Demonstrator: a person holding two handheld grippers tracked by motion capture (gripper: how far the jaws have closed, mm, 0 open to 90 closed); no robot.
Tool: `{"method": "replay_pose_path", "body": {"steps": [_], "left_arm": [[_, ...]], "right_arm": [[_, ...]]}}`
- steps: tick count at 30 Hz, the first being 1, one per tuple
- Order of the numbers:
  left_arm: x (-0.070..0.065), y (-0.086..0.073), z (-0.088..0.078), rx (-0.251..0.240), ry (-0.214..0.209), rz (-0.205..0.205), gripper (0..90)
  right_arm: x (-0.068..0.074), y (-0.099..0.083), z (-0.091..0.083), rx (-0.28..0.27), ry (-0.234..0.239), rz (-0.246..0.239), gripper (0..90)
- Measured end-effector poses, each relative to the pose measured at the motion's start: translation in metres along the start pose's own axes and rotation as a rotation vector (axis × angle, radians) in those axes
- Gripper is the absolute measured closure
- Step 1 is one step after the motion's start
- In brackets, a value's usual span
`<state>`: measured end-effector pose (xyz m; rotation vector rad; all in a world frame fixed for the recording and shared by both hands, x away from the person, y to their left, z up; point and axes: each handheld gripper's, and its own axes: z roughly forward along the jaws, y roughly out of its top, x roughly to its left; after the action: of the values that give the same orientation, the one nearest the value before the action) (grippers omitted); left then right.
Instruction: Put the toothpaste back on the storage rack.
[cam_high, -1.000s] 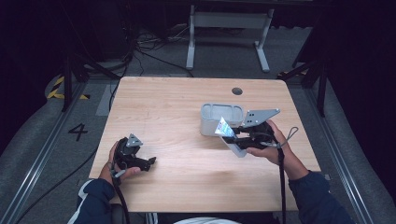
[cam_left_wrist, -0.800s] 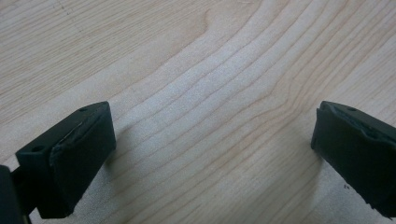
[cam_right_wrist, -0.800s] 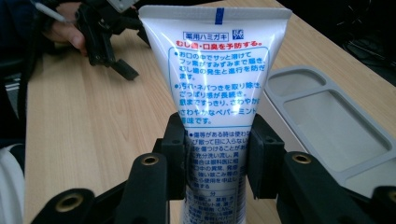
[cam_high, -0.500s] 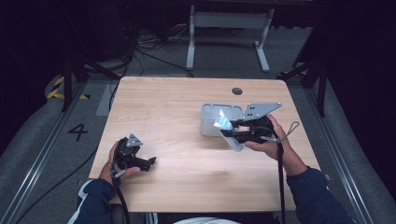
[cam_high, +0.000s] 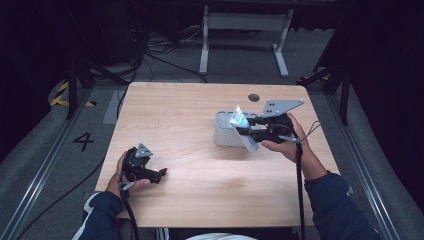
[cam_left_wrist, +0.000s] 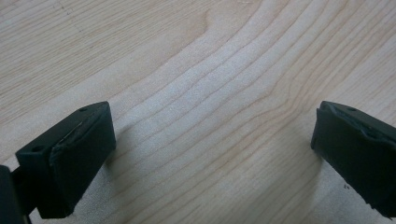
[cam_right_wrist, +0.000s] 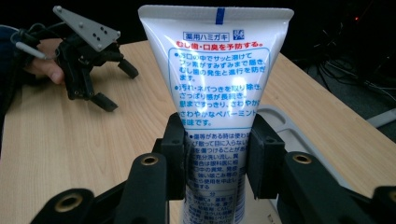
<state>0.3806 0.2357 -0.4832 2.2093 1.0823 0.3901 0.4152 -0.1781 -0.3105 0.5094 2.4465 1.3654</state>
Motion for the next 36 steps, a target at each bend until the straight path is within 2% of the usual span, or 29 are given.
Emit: {"method": "replay_pose_path", "body": {"steps": [15, 28, 36], "left_arm": [[0.0, 0.0, 0.0, 0.0, 0.0, 0.0, 0.2], [0.0, 0.0, 0.0, 0.0, 0.001, 0.0, 0.2], [0.0, 0.0, 0.0, 0.0, 0.0, 0.0, 0.2]], "right_arm": [[-0.02, 0.02, 0.006, -0.042, -0.041, 0.004, 65.4], [-0.04, 0.024, 0.019, -0.084, -0.055, 0.03, 65.4], [-0.05, 0.025, 0.027, -0.08, -0.072, 0.041, 65.4]]}}
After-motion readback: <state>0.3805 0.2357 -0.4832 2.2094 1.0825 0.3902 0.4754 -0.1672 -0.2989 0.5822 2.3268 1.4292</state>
